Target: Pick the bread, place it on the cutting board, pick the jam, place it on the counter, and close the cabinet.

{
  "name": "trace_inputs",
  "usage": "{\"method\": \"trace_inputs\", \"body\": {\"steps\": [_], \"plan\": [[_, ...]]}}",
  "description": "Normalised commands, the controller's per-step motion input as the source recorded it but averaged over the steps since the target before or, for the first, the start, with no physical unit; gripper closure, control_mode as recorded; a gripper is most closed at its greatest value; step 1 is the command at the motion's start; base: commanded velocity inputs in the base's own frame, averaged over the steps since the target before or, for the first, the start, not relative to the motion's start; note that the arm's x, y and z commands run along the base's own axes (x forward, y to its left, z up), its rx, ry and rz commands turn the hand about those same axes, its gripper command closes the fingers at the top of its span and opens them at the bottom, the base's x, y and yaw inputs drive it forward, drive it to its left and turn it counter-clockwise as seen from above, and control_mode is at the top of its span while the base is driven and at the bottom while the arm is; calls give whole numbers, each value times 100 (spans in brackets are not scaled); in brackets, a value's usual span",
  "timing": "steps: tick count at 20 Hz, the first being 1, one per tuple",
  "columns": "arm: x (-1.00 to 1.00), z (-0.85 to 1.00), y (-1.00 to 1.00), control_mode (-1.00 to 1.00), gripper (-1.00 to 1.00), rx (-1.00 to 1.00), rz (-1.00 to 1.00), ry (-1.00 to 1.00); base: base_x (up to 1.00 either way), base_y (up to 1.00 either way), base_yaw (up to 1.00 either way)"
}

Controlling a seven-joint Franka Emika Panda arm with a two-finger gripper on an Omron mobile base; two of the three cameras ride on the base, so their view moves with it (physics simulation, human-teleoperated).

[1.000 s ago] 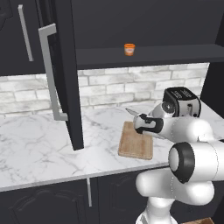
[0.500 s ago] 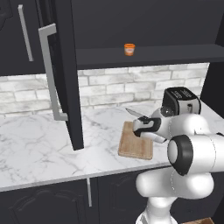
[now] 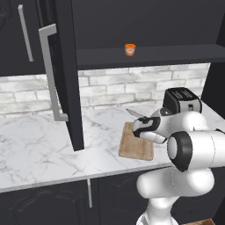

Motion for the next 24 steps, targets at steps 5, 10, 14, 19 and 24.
{"method": "trace_inputs", "body": {"steps": [5,10,14,19,24], "plan": [[1,-9,0,-100,100,0,0,0,0,0,0],[0,0,0,-100,100,0,0,0,0,0,0],[0,0,0,-100,100,0,0,0,0,0,0],[0,0,0,-100,-100,0,0,0,0,0,0],[0,0,0,-100,-100,0,0,0,0,0,0]]}}
